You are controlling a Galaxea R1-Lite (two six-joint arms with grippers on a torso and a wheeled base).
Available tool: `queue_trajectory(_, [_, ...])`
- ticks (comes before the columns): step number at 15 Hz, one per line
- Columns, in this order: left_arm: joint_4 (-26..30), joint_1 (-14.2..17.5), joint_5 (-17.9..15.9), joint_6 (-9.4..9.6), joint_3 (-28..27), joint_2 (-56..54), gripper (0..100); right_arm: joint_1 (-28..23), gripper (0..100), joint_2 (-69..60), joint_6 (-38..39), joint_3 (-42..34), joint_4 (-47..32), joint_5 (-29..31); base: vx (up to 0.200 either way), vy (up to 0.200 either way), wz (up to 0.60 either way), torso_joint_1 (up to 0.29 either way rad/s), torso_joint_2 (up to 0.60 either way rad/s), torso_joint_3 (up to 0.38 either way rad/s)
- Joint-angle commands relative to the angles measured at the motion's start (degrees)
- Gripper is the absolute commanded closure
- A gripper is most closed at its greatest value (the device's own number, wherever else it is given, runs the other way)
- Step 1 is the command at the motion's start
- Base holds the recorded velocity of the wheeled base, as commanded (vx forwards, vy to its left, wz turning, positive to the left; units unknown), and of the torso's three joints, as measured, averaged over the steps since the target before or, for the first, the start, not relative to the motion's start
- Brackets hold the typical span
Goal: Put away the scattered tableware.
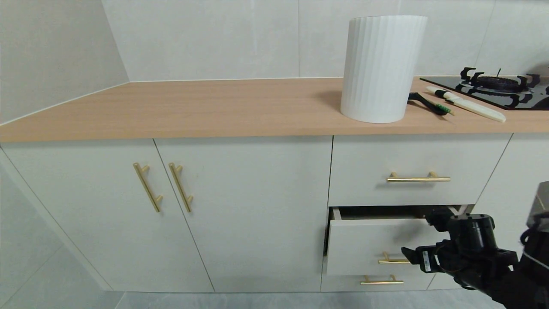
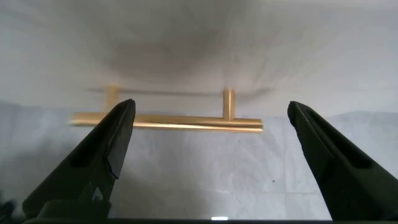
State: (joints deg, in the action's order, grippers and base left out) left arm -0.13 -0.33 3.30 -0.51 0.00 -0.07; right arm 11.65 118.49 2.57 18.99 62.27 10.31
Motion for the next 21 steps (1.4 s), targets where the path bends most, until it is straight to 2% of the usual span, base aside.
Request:
queue_trajectory(1, [0.0, 0.0, 0.0, -0.02, 0.0, 0.1, 0, 3.8, 0, -20.1, -0.3, 1.1, -12.3, -0.2, 0.0, 0.0, 0.0, 0.0, 0.0, 0.0])
queue_trajectory(2, [0.0, 0.0, 0.0, -0.02, 0.0, 0.1, 0, 5.0, 0, -26.2, -0.4, 3.9, -18.9, -0.1, 0.0, 0.0, 0.0, 0.0, 0.0, 0.0])
queue_trajectory(4, [0.0, 0.0, 0.0, -0.02, 0.0, 0.1, 0, 4.6, 0, -28.8, -0.4, 13.5, -31.3, -0.2, 0.0, 0.0, 0.0, 0.0, 0.0, 0.0])
queue_trajectory(6, [0.0, 0.0, 0.0, -0.02, 0.0, 0.1, 0, 3.8, 0, -28.0, -0.3, 20.0, -39.9, -0.6, 0.0, 0.0, 0.0, 0.0, 0.0, 0.0])
queue_trajectory(7, [0.0, 0.0, -0.1, -0.02, 0.0, 0.1, 0, 3.8, 0, -26.3, 0.7, 21.3, -41.6, -1.8, 0.0, 0.0, 0.0, 0.0, 0.0, 0.0])
queue_trajectory(9, [0.0, 0.0, 0.0, -0.02, 0.0, 0.1, 0, 3.8, 0, -20.5, 2.3, 21.8, -39.7, -2.3, 0.0, 0.0, 0.0, 0.0, 0.0, 0.0])
queue_trajectory(12, [0.0, 0.0, 0.0, -0.02, 0.0, 0.1, 0, 2.8, 0, -12.7, 2.9, 21.1, -30.5, -2.1, 0.0, 0.0, 0.0, 0.0, 0.0, 0.0])
queue_trajectory(21, [0.0, 0.0, 0.0, -0.02, 0.0, 0.1, 0, 2.7, 0, -1.1, 2.7, 19.2, -16.8, -0.9, 0.0, 0.0, 0.0, 0.0, 0.0, 0.0])
